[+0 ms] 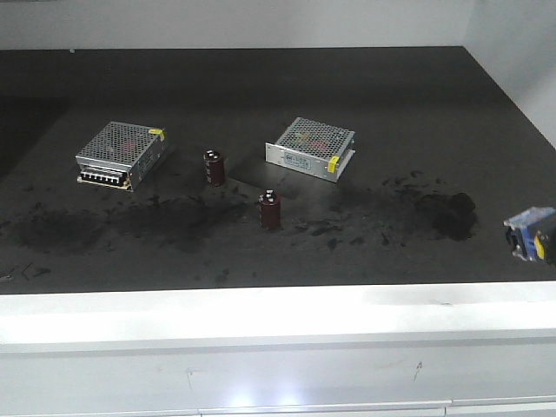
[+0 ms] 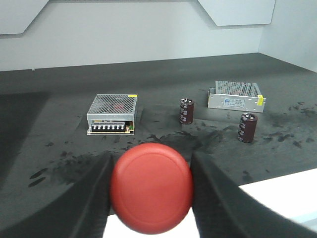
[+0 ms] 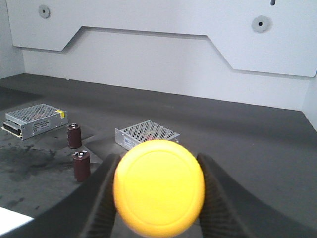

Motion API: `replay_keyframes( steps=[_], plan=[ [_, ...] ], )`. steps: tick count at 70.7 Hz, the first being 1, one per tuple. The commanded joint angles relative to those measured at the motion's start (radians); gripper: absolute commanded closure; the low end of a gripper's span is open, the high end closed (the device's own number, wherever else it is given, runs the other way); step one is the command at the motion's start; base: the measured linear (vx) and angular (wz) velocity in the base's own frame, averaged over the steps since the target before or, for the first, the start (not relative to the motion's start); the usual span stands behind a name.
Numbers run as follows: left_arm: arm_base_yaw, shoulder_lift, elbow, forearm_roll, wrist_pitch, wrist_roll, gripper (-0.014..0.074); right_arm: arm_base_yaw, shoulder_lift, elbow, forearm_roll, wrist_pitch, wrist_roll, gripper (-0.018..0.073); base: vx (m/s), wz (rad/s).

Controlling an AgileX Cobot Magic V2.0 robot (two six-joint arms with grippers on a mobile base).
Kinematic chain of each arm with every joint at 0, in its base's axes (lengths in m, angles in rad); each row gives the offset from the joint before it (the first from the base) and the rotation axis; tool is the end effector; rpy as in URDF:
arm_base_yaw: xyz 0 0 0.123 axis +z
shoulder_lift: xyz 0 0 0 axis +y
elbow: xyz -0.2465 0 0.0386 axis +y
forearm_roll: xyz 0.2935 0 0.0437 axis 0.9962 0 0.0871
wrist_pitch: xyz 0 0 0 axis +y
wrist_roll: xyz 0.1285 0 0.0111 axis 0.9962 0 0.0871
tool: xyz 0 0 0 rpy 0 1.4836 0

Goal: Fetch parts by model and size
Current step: 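Close the right gripper on the yellow switch and lift it, then drive the base to the bench with the red tray, holding both switches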

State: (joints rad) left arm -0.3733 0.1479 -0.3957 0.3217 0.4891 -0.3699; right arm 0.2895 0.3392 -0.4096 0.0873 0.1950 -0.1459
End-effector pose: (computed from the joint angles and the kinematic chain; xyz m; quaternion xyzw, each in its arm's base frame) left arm 0.1579 -0.0412 0.2949 0.0597 0.7495 -0.0942 0.6525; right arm 0.1901 0.0589 0.3008 -0.1310 0.7079 0.0854 0.6887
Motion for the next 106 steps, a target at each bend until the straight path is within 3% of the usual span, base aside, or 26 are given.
replay_keyframes(
  steps=[1, 58, 106],
  plan=[
    [-0.005, 0.008, -0.027, 0.013, -0.076, -0.004, 0.0602, -0.005, -0.028, -0.020, 0.000, -0.089, -0.008, 0.0567, 0.00, 0.00],
    [-0.005, 0.008, -0.027, 0.013, -0.076, -0.004, 0.0602, -0.005, -0.039, -0.020, 0.000, -0.090, -0.006, 0.0567, -0.01, 0.04],
    [-0.005, 0.008, -0.027, 0.013, -0.072, -0.004, 0.0602, -0.005, -0.039, -0.020, 0.000, -0.090, -0.006, 0.0567, -0.15, 0.65]
  ],
)
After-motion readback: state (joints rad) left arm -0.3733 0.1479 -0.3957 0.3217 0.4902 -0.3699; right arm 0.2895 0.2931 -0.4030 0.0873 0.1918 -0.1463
